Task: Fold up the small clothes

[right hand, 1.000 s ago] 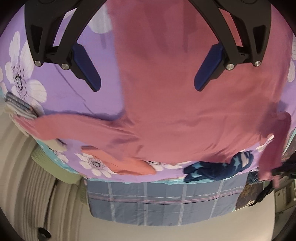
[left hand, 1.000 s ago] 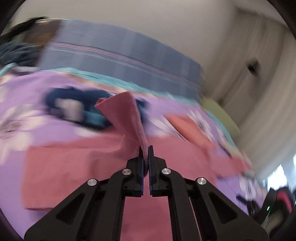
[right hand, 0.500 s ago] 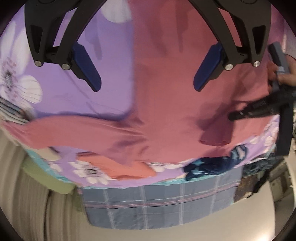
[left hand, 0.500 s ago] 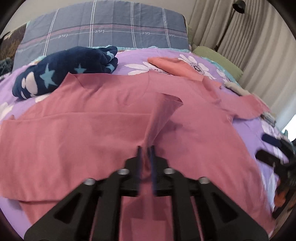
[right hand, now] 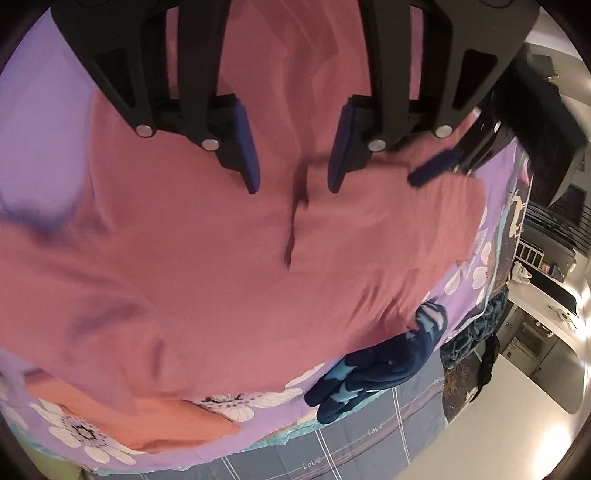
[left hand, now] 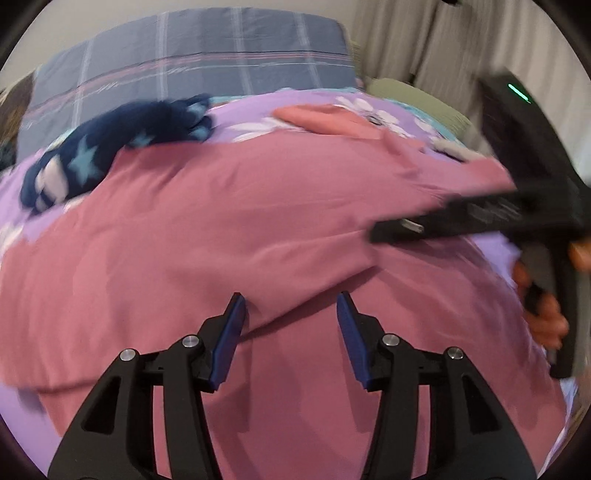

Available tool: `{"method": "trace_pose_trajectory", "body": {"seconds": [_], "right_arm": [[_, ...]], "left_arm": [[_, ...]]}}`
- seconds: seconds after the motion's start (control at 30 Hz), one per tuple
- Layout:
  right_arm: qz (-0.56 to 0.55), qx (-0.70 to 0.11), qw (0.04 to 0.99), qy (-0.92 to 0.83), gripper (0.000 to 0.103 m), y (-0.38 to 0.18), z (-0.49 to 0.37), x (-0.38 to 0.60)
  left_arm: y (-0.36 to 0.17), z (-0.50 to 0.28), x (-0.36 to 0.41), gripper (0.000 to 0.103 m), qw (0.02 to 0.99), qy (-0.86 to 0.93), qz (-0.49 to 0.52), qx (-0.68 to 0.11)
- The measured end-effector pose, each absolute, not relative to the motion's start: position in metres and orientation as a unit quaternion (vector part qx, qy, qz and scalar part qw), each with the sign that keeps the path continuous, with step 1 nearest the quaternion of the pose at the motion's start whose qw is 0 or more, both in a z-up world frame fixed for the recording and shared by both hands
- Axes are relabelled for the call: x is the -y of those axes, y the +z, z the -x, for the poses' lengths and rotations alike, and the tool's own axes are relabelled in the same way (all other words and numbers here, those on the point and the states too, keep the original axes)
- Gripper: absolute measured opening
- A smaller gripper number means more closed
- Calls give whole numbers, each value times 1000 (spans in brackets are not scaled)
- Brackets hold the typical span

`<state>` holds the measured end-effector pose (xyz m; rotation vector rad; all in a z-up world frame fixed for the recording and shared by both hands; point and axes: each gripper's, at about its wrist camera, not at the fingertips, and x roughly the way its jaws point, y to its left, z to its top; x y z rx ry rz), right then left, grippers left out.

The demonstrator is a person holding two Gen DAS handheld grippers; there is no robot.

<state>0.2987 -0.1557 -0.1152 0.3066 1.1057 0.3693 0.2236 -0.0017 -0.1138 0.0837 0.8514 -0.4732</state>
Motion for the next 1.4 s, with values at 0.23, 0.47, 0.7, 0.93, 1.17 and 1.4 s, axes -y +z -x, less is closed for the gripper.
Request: {"method": "trace_pose_trajectory", "body": {"seconds": [0.23,0.47,0.7,0.93,1.17,1.4], "right_arm": [[-172,-541,794,219,31,-123,-352,146],[-123,-474,841,230,1,-77,-339,144],[-104,-435,874,189,1,-41,-353,177],[-110,-482,865,88,27,-103,-371,220],[-101,-447,873,168,28,-86,-317,221],[-54,-468,867,164,60,-110,-303,194]], "left_arm": [[-122,-247,30,36,865,-259,-31,-429],[-106,-249,48,0,866,-283,-38,-412],[-66,-248,75,0,870,-331,-22,-365],[-101,-254,81,13,852,-325,-20,-409],[-99,-217,-23,48,906,-183,-66,-375],[-111,-192,-163,55,915,-7,3,-404]]}}
